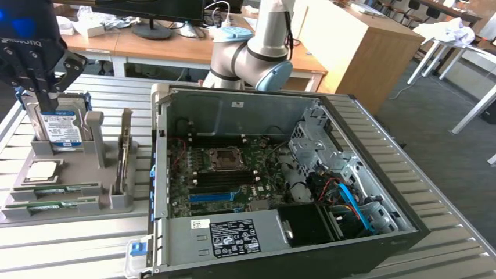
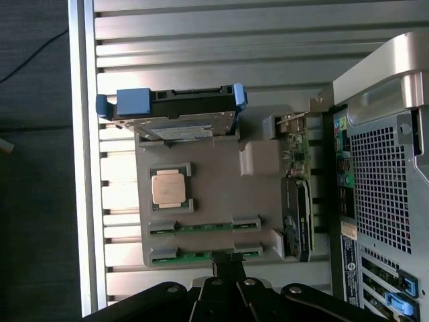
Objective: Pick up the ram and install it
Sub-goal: 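Reach for the ram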
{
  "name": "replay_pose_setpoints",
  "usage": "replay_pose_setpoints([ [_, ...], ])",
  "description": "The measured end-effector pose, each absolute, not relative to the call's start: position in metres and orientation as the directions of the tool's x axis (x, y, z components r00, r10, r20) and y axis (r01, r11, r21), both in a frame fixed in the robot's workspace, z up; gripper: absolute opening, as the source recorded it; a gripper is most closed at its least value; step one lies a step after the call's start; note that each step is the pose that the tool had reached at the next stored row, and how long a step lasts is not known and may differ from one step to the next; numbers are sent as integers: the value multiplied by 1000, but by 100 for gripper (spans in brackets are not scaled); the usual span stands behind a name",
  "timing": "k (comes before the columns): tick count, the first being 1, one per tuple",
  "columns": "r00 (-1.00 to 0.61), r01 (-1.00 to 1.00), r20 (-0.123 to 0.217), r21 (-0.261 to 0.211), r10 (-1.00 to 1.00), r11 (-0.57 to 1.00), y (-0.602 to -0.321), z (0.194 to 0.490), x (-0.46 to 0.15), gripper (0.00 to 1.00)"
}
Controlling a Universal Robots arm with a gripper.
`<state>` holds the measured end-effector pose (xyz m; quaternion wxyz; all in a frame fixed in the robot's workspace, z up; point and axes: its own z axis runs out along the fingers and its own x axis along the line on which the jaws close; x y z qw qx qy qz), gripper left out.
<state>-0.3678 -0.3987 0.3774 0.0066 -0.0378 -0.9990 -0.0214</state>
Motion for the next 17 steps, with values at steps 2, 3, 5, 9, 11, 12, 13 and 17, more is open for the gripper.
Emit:
replay_pose_setpoints([
  [2, -997, 76, 15, 42, 75, 996, -401, 377, -368, 10],
  [3, -997, 76, 15, 42, 75, 996, -402, 377, -368, 10],
  [5, -997, 76, 16, 42, 76, 996, -405, 377, -368, 10],
  [9, -997, 76, 16, 42, 76, 996, -410, 377, -368, 10],
  [11, -997, 77, 17, 42, 76, 996, -412, 377, -368, 10],
  [12, -997, 77, 17, 42, 76, 996, -413, 377, -368, 10],
  [13, -997, 77, 17, 42, 76, 996, -414, 377, -368, 10],
  [17, -997, 77, 17, 42, 76, 996, -415, 377, -368, 10],
])
